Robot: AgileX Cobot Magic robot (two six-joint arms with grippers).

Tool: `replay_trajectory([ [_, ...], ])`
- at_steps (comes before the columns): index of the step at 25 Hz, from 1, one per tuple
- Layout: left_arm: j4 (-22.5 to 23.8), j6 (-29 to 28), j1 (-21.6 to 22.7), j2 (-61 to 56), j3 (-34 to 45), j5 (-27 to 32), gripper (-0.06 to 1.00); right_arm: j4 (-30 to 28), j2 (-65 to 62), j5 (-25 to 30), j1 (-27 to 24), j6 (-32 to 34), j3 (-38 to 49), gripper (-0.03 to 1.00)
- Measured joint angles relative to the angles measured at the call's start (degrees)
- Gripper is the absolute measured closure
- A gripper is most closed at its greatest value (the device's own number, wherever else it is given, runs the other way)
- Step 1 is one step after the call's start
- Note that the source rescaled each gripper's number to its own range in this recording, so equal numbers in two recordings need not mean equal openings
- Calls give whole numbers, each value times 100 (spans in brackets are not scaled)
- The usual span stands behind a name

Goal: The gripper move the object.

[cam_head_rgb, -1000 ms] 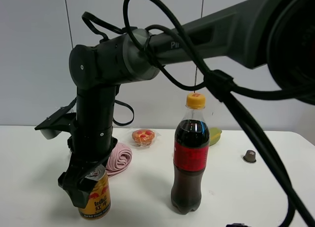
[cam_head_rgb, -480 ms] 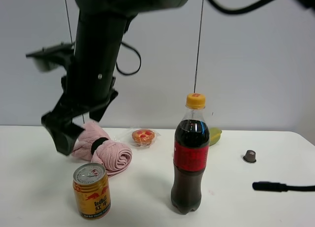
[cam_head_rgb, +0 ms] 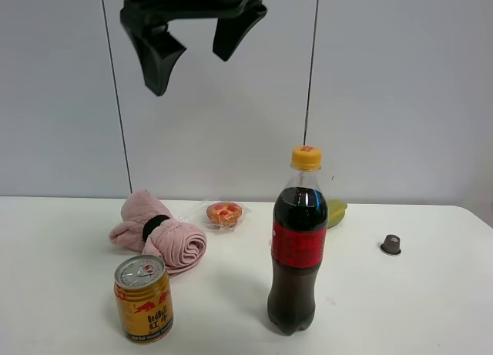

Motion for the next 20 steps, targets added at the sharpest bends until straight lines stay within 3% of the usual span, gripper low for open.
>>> replay_trajectory([
  [5,0,0,0,0,0,0,-6,232,-349,294,-338,-45,0,-3],
  [20,0,0,0,0,0,0,-6,705,-666,307,-1913,-106,0,-3],
])
